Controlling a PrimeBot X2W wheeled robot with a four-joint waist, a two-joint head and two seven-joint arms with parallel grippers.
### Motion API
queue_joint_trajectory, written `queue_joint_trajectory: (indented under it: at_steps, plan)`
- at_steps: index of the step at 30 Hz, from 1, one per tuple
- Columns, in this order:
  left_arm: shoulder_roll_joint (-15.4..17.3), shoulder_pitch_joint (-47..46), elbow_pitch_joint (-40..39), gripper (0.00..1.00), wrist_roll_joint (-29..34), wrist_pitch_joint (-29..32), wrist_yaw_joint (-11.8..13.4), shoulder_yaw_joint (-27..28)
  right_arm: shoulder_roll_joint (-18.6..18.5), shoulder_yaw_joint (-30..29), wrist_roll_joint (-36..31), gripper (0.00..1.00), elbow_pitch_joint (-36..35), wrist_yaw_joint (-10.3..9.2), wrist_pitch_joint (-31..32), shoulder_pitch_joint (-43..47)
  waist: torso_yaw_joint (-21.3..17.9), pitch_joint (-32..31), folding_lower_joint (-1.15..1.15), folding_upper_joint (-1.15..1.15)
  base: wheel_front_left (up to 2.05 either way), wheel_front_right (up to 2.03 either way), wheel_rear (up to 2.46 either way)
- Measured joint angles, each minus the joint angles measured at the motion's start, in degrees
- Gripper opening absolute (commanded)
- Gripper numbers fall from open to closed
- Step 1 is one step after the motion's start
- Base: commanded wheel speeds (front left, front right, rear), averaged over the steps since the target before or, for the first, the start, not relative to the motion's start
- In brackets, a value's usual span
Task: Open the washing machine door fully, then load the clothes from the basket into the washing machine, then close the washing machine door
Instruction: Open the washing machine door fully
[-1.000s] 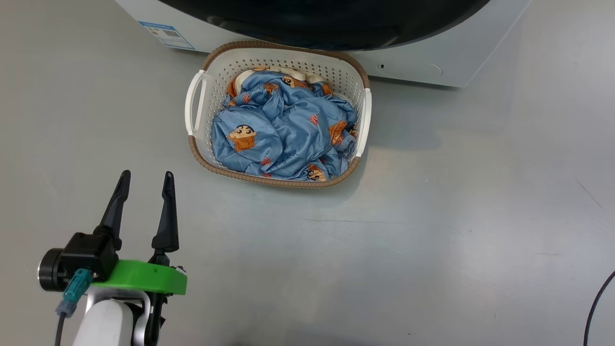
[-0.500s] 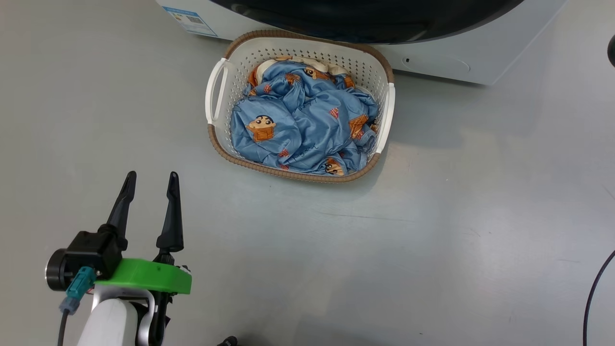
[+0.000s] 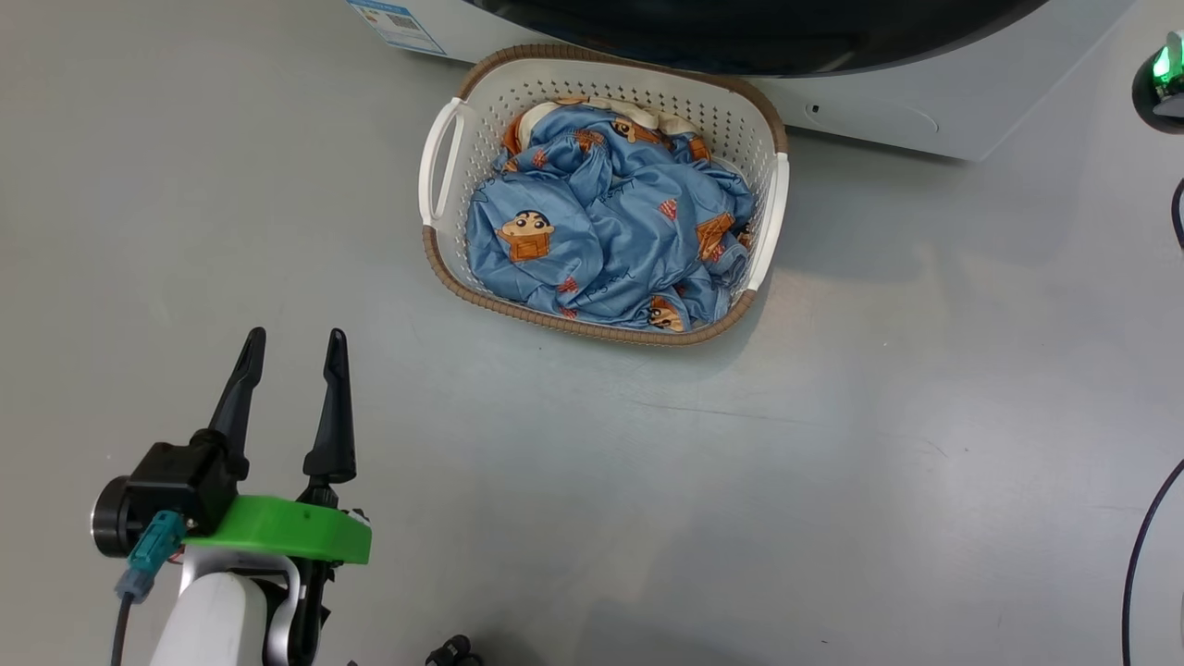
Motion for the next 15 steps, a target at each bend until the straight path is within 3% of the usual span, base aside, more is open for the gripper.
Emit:
queue_joint_trajectory:
  at_steps: [15]
  plan:
    - [-0.1,0.0,0.1,1.0,-0.8,0.0,0.0,-0.2,-0.9,2.3,-1.6,0.0,1.1,-0.09,1.6,-4.5,1.0,0.4,0.0,0.0,0.0,0.0,0.0]
